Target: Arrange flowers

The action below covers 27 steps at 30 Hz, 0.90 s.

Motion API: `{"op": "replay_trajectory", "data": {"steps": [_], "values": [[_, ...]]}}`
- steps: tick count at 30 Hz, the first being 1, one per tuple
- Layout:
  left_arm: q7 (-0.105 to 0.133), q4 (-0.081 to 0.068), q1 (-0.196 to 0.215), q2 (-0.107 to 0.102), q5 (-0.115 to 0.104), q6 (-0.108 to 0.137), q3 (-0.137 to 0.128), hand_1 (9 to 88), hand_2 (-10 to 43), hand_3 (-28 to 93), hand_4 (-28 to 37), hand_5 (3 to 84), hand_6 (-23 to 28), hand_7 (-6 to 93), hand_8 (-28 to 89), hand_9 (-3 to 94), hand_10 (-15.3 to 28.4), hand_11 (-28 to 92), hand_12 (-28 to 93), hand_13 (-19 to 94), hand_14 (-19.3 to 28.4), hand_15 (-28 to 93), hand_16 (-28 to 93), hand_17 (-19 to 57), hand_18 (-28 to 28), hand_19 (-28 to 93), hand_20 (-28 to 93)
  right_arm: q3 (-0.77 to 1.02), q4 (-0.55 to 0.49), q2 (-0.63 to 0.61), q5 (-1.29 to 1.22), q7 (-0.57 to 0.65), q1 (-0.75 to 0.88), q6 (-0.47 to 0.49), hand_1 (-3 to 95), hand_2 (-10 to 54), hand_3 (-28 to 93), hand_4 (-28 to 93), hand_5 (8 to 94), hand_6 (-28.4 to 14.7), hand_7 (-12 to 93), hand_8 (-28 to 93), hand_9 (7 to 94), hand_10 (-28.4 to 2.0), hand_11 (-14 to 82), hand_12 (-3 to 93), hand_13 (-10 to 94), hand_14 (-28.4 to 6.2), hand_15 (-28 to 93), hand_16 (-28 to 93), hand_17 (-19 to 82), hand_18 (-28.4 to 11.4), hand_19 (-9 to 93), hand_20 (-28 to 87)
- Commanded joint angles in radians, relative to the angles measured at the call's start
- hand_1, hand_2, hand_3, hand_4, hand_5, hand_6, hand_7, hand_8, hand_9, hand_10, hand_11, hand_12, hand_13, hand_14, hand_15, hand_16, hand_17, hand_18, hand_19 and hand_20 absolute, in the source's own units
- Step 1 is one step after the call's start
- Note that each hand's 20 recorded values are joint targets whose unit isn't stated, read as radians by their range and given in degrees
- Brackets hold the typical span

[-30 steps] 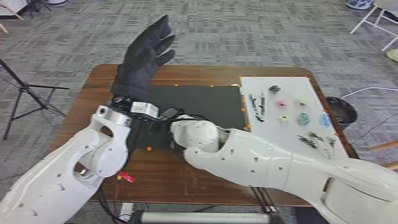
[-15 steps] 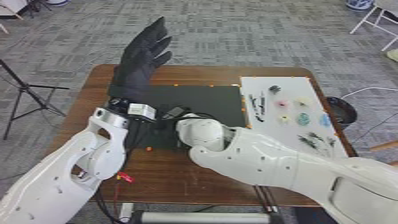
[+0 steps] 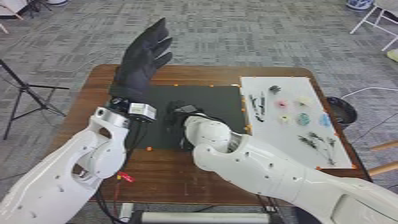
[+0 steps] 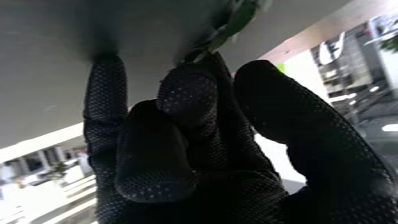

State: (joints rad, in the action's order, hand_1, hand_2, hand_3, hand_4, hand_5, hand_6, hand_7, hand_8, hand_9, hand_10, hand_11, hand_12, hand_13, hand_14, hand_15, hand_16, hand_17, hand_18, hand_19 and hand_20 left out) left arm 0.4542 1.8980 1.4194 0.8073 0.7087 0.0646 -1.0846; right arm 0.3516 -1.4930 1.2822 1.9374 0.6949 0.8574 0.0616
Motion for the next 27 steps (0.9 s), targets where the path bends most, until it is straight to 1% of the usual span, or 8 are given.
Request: {"op": "replay_trajectory", "data": {"steps": [1,7,8,10,19,22,25,27], "values": [[-0.016,-0.01,-0.019,0.025,0.008,-0.031,0.01,27.6,-6.1,65,-24.3,22.6,0.9,14.7,-7,15.2,8.7,12,23,11,11.2,14,11,-13.7,18.6,33,12,0.006,-0.015,0.014,-0.04,0.045,0.112,0.013,20.1,10.6,93,5,47.5,-2.6,11,-11,77.0,-12.9,59.8,43.8,79,-8.3,91,27,26,-19.7,66,27],[-0.014,-0.015,-0.029,0.028,0.008,-0.039,0.017,27.6,-6.1,65,-24.4,22.6,0.9,14.8,-7,15.2,8.6,12,23,11,11.2,14,11,-13.7,18.7,33,12,0.029,-0.029,0.034,-0.053,0.05,0.158,0.031,19.5,11.0,93,5,47.7,-2.8,11,-11,77.1,-13.1,60.2,43.3,79,-8.1,91,27,26,-19.8,66,26],[-0.01,-0.009,-0.021,0.023,0.007,-0.031,0.013,27.6,-6.0,65,-24.4,22.6,0.9,14.8,-7,15.2,8.6,12,23,11,11.2,14,11,-13.7,18.6,33,12,0.034,-0.028,0.041,-0.041,0.041,0.166,0.044,19.5,11.0,93,5,47.6,-2.8,11,-11,77.0,-13.1,60.3,43.3,79,-8.1,91,27,26,-19.9,66,26],[-0.006,-0.009,-0.027,0.021,0.007,-0.032,0.018,27.6,-6.1,65,-24.4,22.6,0.9,14.8,-7,15.3,8.6,12,23,11,11.2,14,11,-13.7,18.6,33,12,0.036,-0.031,0.046,-0.042,0.034,0.169,0.042,19.5,11.1,93,5,47.5,-2.7,11,-11,77.0,-13.1,60.3,43.1,79,-8.1,91,27,26,-19.9,67,26],[0.013,-0.001,-0.034,0.006,0.001,-0.007,0.035,27.6,-6.1,65,-24.5,22.6,0.9,14.9,-7,15.2,8.6,12,23,11,11.1,14,11,-13.7,18.6,33,12,0.044,-0.032,0.078,-0.028,-0.011,0.182,0.073,19.3,11.1,93,5,47.8,-3.0,11,-11,77.1,-13.2,60.7,42.6,79,-8.1,91,27,26,-20.0,67,26],[0.01,-0.002,-0.03,0.01,0.003,-0.015,0.029,27.7,-6.1,65,-24.5,22.6,0.9,14.8,-7,15.2,8.6,12,23,11,11.1,14,11,-13.7,18.6,33,12,0.054,-0.055,0.065,-0.033,-0.022,0.184,0.058,19.2,11.3,93,5,47.9,-3.0,11,-11,77.1,-13.2,60.8,42.4,79,-8.1,91,28,26,-20.0,67,26],[-0.009,-0.014,-0.035,0.022,0.008,-0.038,0.019,27.7,-6.1,65,-24.4,22.6,1.0,14.7,-7,15.2,8.6,12,23,11,11.1,14,11,-13.6,18.6,33,12,0.048,-0.105,0.018,-0.033,-0.026,0.161,0.005,18.8,11.6,93,4,47.7,-2.9,11,-11,77.1,-13.3,61.0,42.2,79,-8.1,91,28,26,-20.0,67,26],[-0.003,0.004,-0.003,0.01,0.003,-0.013,-0.001,27.7,-6.1,65,-24.4,22.6,1.0,14.6,-7,15.2,8.7,12,23,11,11.1,14,11,-13.6,18.6,33,12,0.053,-0.134,-0.009,-0.011,-0.057,0.149,-0.001,18.6,11.8,93,4,47.5,-2.4,11,-11,77.1,-13.4,61.2,41.9,79,-8.1,91,28,26,-20.0,67,26]]}}
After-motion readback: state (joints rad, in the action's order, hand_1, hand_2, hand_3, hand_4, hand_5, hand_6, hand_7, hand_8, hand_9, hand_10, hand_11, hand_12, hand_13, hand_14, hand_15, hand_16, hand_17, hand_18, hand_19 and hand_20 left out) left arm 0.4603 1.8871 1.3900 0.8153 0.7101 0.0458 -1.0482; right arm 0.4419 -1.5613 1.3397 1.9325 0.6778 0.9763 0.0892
